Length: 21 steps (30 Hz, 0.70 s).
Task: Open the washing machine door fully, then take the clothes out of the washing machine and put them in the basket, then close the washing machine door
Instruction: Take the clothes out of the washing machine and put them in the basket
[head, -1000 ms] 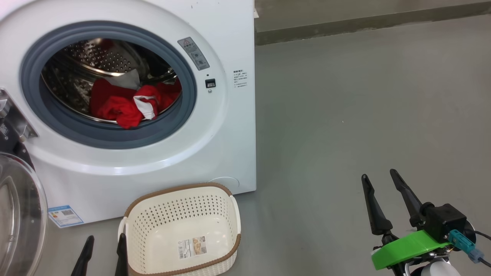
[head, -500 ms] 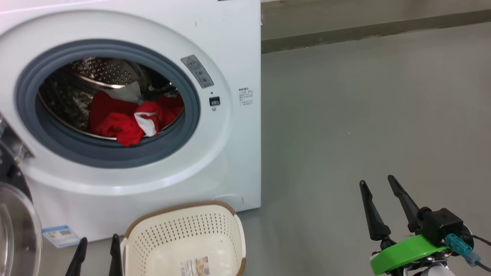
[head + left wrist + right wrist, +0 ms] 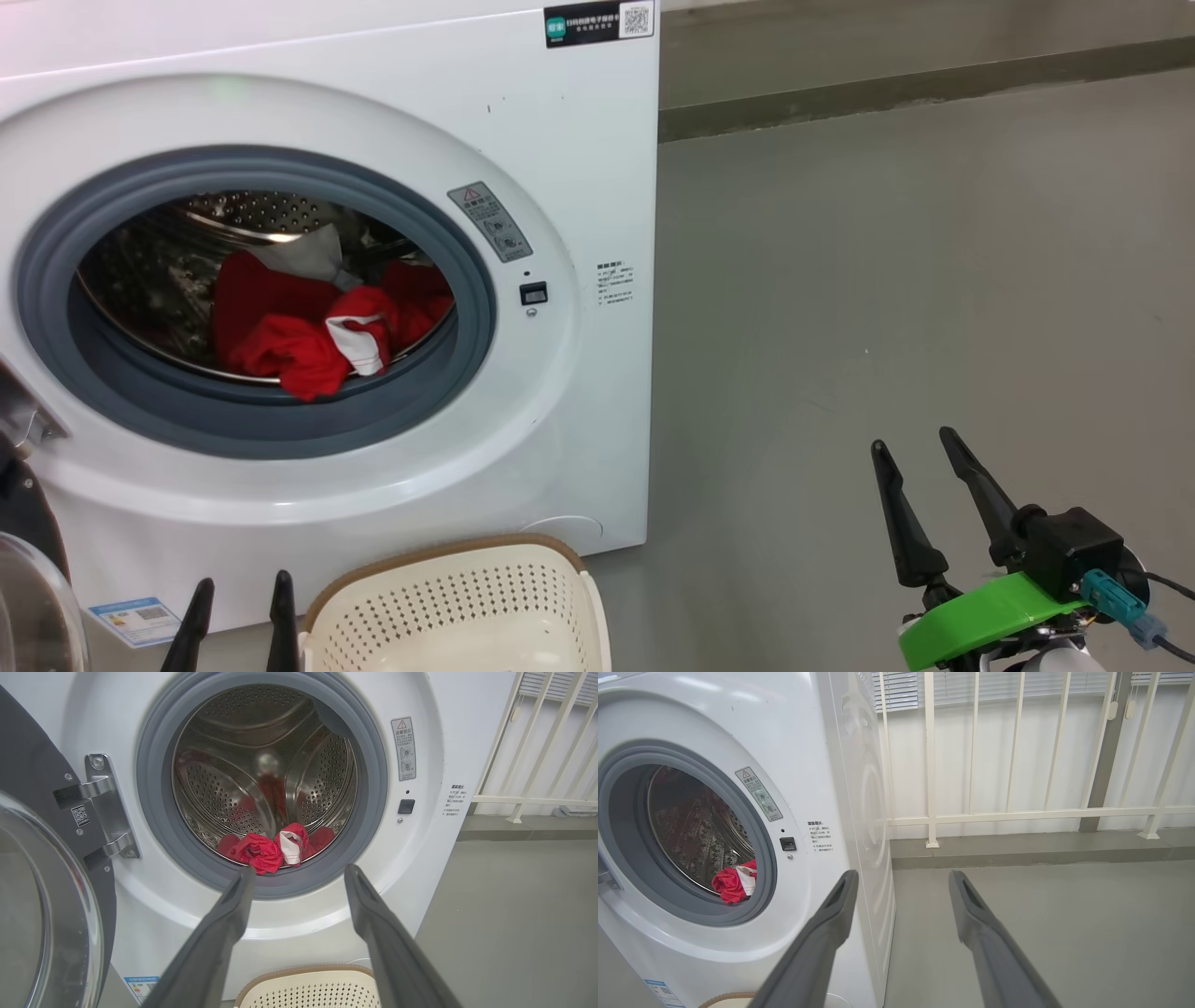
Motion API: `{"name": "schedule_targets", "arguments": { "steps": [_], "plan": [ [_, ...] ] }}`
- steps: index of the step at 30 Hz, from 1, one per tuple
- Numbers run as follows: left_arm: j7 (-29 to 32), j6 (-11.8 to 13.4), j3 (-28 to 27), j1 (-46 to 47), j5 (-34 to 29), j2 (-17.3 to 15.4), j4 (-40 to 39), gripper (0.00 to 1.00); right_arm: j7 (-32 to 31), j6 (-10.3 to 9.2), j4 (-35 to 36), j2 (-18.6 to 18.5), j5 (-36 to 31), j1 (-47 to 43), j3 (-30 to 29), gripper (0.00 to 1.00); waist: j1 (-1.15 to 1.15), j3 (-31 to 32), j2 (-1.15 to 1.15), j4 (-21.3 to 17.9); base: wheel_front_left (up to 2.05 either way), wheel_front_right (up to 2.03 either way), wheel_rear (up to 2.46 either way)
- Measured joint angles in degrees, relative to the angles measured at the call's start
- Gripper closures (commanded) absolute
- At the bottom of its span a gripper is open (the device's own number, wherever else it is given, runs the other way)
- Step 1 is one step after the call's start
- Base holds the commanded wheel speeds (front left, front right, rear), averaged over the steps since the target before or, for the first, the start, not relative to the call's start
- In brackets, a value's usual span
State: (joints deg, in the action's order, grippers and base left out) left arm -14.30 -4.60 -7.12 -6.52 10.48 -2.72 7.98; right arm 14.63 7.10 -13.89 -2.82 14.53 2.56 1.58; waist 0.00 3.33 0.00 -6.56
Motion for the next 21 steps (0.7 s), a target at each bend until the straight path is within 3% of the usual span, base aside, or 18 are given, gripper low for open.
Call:
{"name": "schedule_targets", "arguments": {
  "steps": [21],
  "plan": [
    [0.00,0.63,0.16,0.00,0.00,0.03,0.32,0.00,0.00,0.00,0.00,0.00,0.10,0.00,0.34,0.00,0.00,0.14,0.00,-0.13,0.00,0.00,0.00]
  ]
}}
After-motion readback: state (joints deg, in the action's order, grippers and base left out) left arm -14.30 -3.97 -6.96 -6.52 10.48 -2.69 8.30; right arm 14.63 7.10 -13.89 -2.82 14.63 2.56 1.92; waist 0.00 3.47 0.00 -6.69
